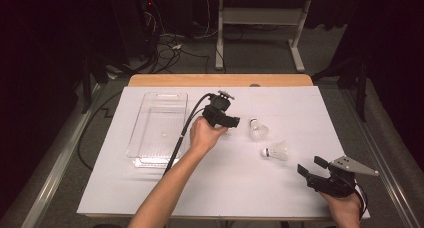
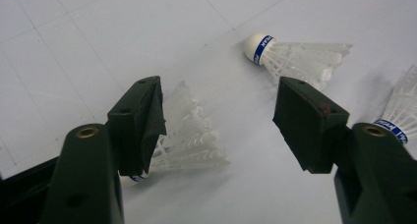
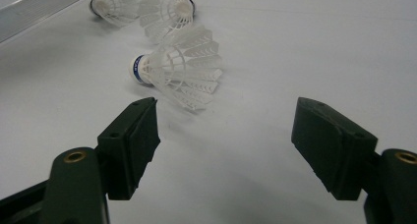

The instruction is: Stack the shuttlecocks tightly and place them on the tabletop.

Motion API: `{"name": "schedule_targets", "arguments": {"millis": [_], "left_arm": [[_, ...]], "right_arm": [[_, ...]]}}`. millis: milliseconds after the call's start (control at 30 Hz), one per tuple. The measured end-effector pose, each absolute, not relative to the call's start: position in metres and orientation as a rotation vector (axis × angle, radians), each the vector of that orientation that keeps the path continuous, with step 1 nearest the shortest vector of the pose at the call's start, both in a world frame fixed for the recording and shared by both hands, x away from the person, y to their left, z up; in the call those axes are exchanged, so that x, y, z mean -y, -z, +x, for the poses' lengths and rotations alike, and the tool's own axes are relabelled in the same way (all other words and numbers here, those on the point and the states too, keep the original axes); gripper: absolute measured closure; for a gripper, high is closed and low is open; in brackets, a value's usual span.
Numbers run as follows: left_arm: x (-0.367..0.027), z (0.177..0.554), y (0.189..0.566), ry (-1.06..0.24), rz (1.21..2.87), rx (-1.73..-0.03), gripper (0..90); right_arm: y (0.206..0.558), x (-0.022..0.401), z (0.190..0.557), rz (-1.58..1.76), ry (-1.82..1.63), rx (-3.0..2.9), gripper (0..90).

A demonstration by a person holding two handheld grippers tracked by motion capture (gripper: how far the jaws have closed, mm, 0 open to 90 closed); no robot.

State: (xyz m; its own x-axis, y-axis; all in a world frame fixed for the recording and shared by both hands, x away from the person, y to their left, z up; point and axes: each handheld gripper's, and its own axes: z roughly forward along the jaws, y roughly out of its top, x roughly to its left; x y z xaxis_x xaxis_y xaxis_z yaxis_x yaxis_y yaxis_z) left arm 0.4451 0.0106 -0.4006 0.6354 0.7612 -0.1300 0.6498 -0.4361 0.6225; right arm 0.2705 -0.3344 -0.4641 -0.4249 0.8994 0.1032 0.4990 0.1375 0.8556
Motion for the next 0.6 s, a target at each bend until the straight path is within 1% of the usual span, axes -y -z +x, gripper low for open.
{"name": "schedule_targets", "arguments": {"millis": [600], "left_arm": [[-0.023,0.432,0.397,-0.204,2.187,-1.075,33.7]], "right_arm": [[0.464,0.334,0.271,1.339,-1.211,-1.983,26.3]]}}
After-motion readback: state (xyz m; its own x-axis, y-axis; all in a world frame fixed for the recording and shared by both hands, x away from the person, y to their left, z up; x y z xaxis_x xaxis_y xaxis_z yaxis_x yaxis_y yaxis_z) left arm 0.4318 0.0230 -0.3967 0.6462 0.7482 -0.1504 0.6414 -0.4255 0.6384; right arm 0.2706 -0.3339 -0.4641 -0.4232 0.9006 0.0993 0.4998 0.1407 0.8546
